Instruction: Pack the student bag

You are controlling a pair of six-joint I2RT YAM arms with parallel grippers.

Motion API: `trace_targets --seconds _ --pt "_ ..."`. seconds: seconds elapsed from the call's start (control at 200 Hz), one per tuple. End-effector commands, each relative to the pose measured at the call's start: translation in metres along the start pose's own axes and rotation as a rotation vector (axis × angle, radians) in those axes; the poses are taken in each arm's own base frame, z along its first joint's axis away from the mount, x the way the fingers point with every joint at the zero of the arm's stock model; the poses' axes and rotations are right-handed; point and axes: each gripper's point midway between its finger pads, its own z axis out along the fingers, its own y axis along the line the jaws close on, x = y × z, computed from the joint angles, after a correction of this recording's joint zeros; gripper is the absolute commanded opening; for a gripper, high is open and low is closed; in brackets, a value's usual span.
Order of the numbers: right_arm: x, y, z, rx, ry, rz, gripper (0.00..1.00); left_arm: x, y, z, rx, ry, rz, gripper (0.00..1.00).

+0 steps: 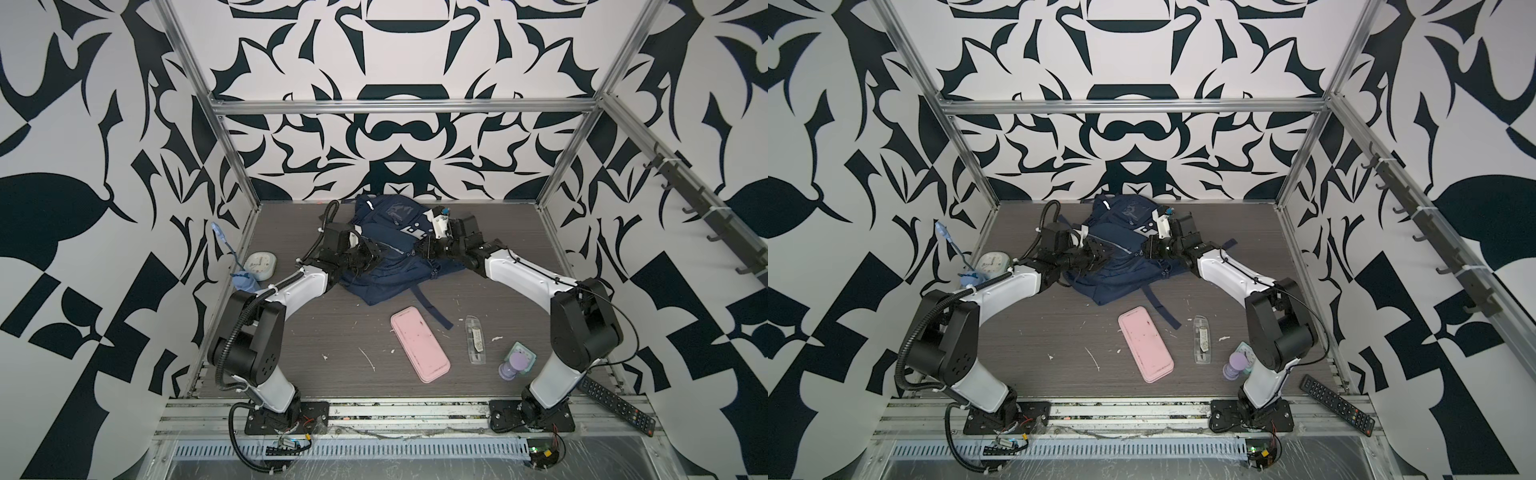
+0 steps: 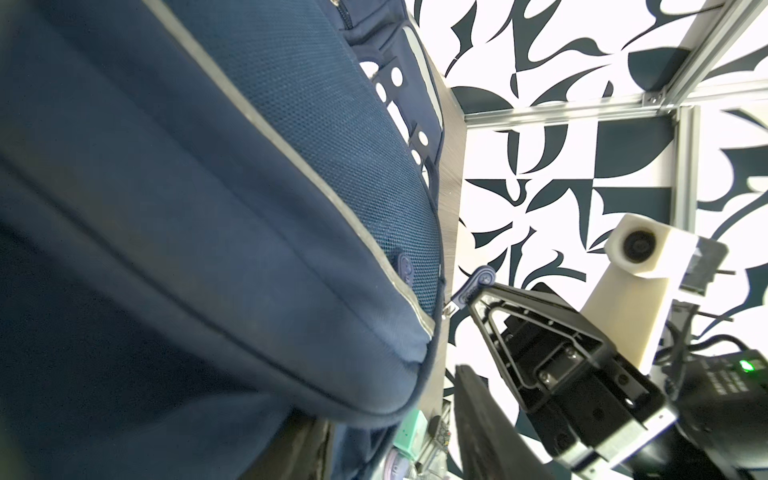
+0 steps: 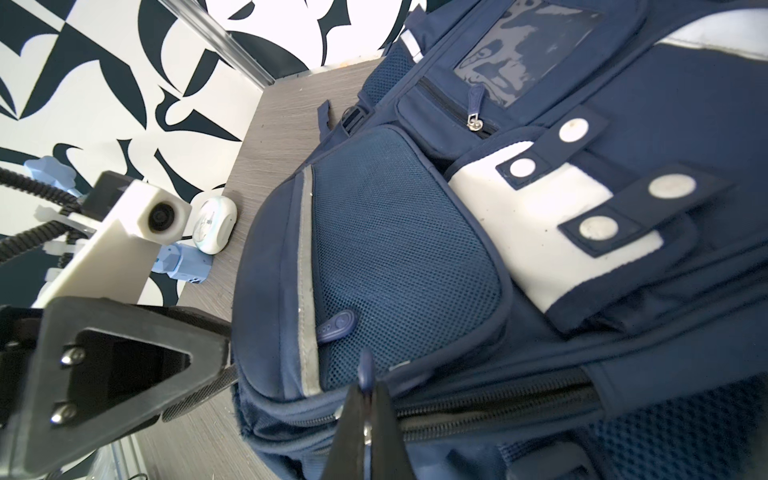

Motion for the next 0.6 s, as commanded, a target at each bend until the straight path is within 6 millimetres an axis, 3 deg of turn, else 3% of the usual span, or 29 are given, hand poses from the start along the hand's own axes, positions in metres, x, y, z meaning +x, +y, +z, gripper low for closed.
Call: trace_targets --seconds 0.0,0.115,0.2,0.3,0.6 --pt "-0.028 0.044 -0.017 -0.123 -0.105 -0.069 0.0 -0.007 -0.031 0.004 0.071 0.001 0.044 0.38" --pt "-0.018 0.041 -0.019 -0.118 -0.101 -0.071 0.0 -0.015 -0.043 0.003 0.089 -0.015 0.059 0.22" --pt "-0.011 0.038 -0.023 -0.111 -0.105 -0.073 0.0 -0.018 -0.049 0.003 0.101 -0.021 0.064 0.15" --pt "-0.002 0.043 -0.024 -0.138 -0.111 -0.068 0.0 -0.021 -0.052 0.006 0.107 -0.022 0.063 0.12" --pt "0.008 0.087 -0.004 -0.212 -0.103 -0.111 0.0 -0.022 -0.053 0.009 0.11 -0.023 0.058 0.12"
